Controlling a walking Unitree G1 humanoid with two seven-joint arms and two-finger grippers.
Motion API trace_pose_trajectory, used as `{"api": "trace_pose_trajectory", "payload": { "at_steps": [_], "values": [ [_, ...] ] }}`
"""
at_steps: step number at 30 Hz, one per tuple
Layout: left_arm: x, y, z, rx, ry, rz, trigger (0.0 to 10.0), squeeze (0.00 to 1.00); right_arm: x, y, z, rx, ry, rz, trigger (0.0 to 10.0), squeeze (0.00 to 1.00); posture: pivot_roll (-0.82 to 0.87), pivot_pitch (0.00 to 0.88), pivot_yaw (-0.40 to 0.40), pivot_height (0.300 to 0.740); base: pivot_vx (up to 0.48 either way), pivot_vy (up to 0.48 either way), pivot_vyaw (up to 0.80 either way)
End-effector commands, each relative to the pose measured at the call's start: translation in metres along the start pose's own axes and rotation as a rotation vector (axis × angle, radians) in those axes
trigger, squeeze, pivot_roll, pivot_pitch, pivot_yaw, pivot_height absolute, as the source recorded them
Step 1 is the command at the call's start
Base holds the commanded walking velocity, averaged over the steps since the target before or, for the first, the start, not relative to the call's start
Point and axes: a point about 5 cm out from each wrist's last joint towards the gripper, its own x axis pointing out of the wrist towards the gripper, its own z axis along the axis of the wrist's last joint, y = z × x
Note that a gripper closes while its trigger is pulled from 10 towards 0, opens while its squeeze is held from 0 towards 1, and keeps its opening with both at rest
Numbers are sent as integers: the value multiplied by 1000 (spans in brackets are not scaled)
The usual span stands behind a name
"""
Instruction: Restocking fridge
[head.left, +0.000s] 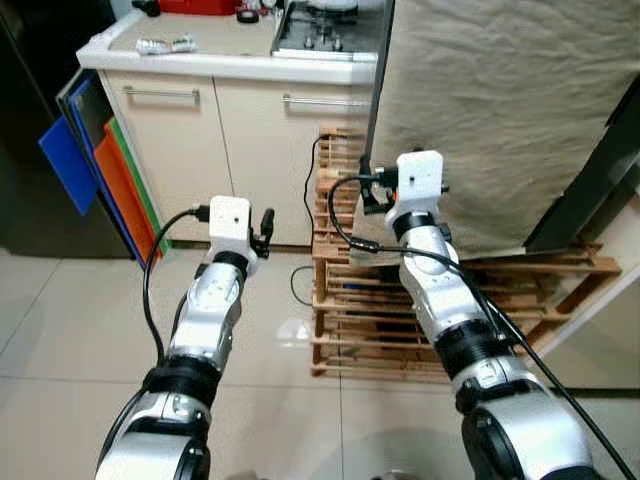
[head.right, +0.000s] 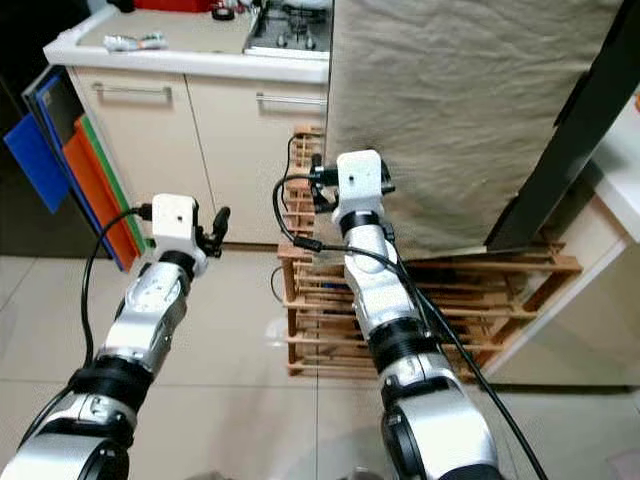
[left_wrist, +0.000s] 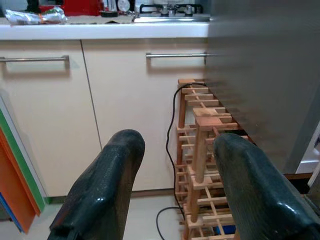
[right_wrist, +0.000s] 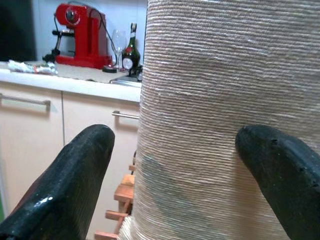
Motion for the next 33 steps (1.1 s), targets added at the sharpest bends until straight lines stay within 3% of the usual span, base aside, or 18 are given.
{"api": "trace_pose_trajectory", "payload": {
  "at_steps": [1, 12, 18, 23, 29, 31, 33],
  "values": [
    [1, 1, 4, 8, -9, -8, 10000, 0, 4, -4, 2, -4, -9, -12, 10000, 0, -5, 0, -6, 740, 0, 0, 0],
    [-9, 5, 7, 22, -29, -18, 10000, 0, 27, 10, 23, 31, 0, 47, 10000, 0, 71, 29, -4, 740, 0, 0, 0],
    [-14, 7, 4, 40, -16, -19, 10000, 0, 30, 12, 27, 37, -1, 44, 10000, 0, 73, 29, -6, 740, 0, 0, 0],
    [-8, 2, 9, 39, -18, -33, 10000, 0, 26, 7, 22, 65, -14, 30, 10000, 0, 39, 8, -8, 740, 0, 0, 0],
    [0, -8, 11, 0, -20, -77, 10000, 0, 4, -10, 10, 76, -89, -51, 10000, 0, -53, 0, 5, 740, 0, 0, 0],
    [4, -12, 12, -30, -19, -76, 10000, 0, -15, -15, 13, 82, -145, -65, 10000, 0, -73, 0, 4, 740, 0, 0, 0],
    [6, -14, 14, -44, -21, -86, 10000, 0, -37, -21, 2, 75, -124, -76, 10000, 0, -88, 0, 7, 740, 0, 0, 0]
  ]
}}
